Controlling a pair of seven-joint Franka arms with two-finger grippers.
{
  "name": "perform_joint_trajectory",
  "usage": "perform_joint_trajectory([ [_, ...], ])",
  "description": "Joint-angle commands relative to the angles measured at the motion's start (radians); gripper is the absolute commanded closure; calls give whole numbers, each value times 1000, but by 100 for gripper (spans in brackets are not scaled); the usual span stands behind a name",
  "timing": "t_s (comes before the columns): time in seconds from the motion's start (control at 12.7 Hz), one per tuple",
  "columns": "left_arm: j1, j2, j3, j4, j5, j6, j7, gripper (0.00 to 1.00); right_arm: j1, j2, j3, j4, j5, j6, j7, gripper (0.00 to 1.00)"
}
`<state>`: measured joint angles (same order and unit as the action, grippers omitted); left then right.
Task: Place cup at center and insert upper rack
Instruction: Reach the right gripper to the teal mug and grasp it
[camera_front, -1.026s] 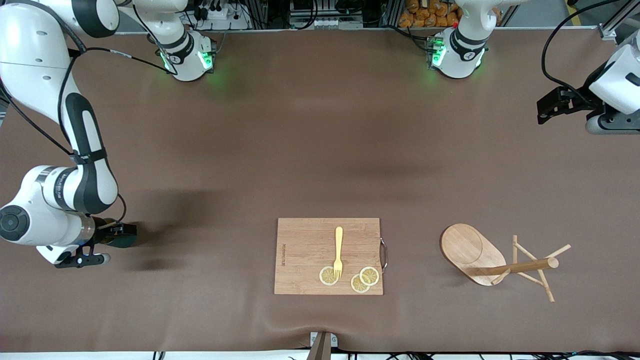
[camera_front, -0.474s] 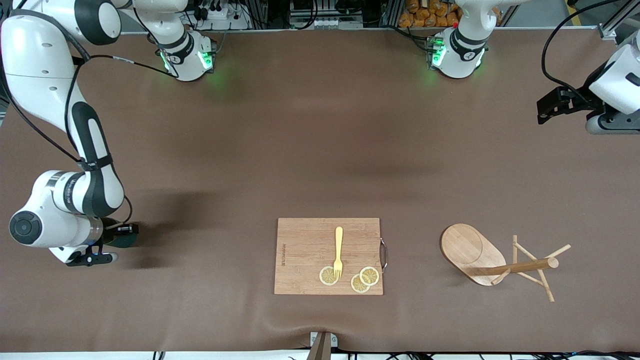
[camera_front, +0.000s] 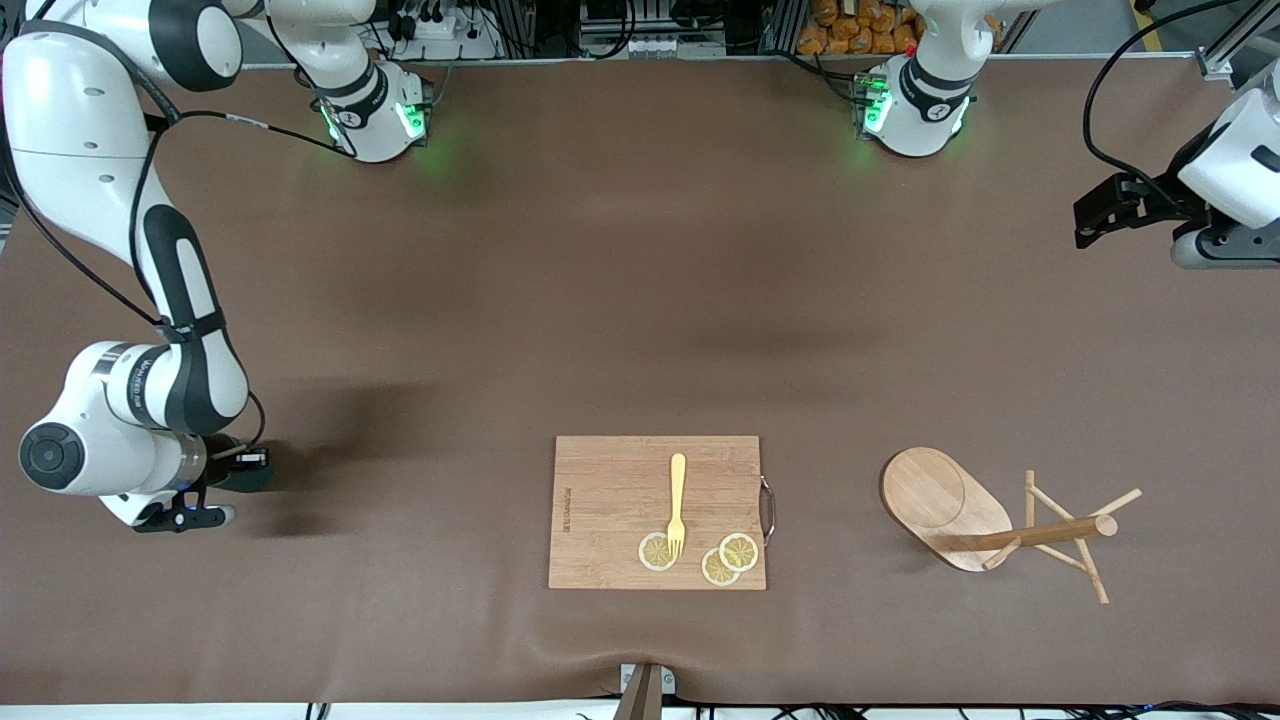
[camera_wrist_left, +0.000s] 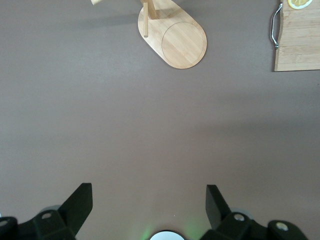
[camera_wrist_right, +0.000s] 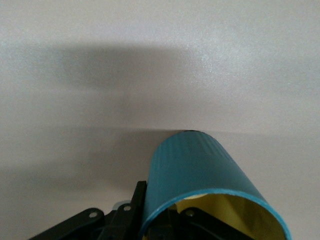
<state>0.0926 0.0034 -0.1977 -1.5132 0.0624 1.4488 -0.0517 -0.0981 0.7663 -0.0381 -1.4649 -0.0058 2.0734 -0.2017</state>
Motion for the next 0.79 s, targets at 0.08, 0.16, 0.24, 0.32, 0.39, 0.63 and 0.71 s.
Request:
perform_joint_trajectory([
  [0.08, 9, -19, -5, -2, -3, -10, -8, 0, 6, -39, 6, 3, 6, -12, -1, 100],
  [0.16, 9, -20, -5, -4, -3, -10, -8, 0, 12, -57, 7, 8, 6, -30, -1, 100],
  [0.24, 9, -20, -5, -4, -3, -10, -8, 0, 21, -79, 10, 8, 6, -62, -1, 100],
  [0.32, 9, -20, -5, -7, -3, -10, -8, 0, 44, -99, 12, 12, 4, -82, 1, 100],
  [0.39, 9, -25, -5, -8, -3, -10, -7, 0, 60, -123, 12, 9, 4, -87, -1, 100],
  [0.63, 9, -25, -5, -10, -3, -10, -7, 0, 142, -166, 15, 12, 6, -110, 1, 100],
  [0.71, 9, -23, -5, -10, -3, -10, -7, 0, 167, -180, 26, 12, 7, -127, 2, 100],
])
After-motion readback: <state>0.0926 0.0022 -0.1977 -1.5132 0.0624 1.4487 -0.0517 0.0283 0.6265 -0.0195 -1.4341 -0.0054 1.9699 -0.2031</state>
